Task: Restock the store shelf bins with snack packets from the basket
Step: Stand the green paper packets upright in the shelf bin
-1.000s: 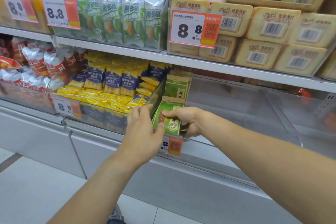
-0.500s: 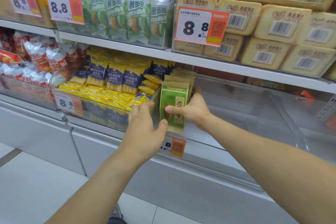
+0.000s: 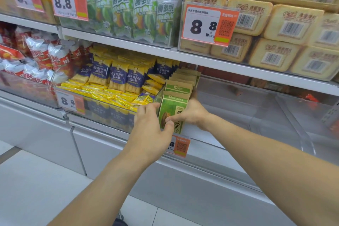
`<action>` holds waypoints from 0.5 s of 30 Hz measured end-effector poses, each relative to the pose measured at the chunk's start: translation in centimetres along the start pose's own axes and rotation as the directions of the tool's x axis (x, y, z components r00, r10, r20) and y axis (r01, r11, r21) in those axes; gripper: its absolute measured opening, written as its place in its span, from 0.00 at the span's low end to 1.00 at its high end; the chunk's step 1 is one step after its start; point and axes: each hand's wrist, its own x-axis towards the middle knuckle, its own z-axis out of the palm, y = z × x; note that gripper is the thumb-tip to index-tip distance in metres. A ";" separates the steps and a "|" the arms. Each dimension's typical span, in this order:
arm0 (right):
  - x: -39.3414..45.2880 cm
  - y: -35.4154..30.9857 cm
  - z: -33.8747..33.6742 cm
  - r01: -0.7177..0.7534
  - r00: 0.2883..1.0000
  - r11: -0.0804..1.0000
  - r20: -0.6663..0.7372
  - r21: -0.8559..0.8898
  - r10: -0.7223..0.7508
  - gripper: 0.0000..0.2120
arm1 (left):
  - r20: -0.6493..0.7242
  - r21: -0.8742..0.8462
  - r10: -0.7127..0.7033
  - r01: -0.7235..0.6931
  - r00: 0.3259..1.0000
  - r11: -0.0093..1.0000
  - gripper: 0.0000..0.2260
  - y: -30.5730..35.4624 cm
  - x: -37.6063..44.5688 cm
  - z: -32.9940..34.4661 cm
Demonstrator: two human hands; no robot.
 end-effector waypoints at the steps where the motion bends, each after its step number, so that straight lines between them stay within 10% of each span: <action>1: 0.2 0.3 0.1 0.012 1.000 1.000 -0.017 -0.008 -0.012 0.48 | -0.004 0.002 -0.001 0.001 1.000 1.000 0.25 0.0 0.0 0.0; 10: -1.0 -0.3 0.3 0.087 0.961 0.949 -0.225 -0.303 -0.159 0.45 | 0.007 0.004 0.007 -0.007 1.000 1.000 0.24 0.0 -0.1 -0.1; 15: -0.6 0.2 0.4 0.018 0.983 0.913 -0.160 -0.409 -0.091 0.66 | 0.005 -0.011 0.004 -0.004 1.000 1.000 0.25 0.1 -0.3 -0.1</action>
